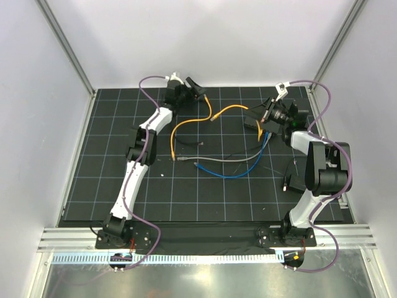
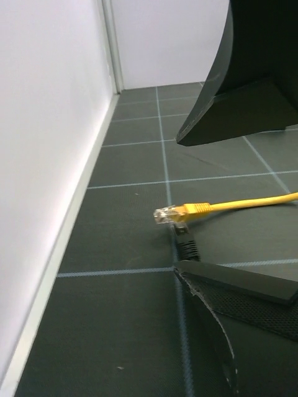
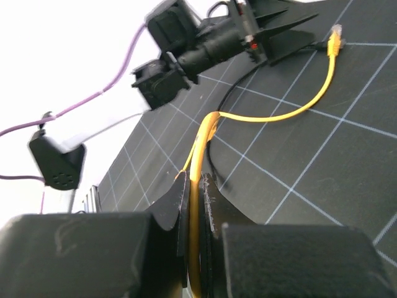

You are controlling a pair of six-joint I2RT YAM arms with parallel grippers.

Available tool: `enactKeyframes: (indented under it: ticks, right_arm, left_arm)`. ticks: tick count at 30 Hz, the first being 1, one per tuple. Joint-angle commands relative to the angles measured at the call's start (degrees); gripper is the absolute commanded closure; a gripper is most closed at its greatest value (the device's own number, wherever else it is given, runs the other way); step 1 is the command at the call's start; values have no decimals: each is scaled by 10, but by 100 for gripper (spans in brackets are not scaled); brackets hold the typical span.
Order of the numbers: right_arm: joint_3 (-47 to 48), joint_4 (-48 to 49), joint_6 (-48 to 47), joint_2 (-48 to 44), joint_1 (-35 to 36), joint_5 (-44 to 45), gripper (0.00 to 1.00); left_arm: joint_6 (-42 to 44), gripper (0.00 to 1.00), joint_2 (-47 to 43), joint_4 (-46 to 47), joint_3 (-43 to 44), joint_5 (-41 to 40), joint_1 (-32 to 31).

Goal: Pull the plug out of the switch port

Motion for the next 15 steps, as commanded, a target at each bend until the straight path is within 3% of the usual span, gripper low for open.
enactKeyframes:
  ticks: [1, 8, 10, 15]
  right_arm:
    - [47, -118, -82, -17, -1, 11, 99]
    - [121, -376, -243, -9, -1, 40, 98]
    - [134, -453, -287, -13, -1, 50, 98]
    - [146, -511, -329, -15, -1, 47, 95]
  left_arm:
    - [58, 21, -116, -51, -18, -9, 5]
    - [58, 23, -297, 0, -224, 10, -19]
    - [60, 26, -332, 14, -254, 20, -36]
    - [70, 35, -350, 9, -269, 60, -77]
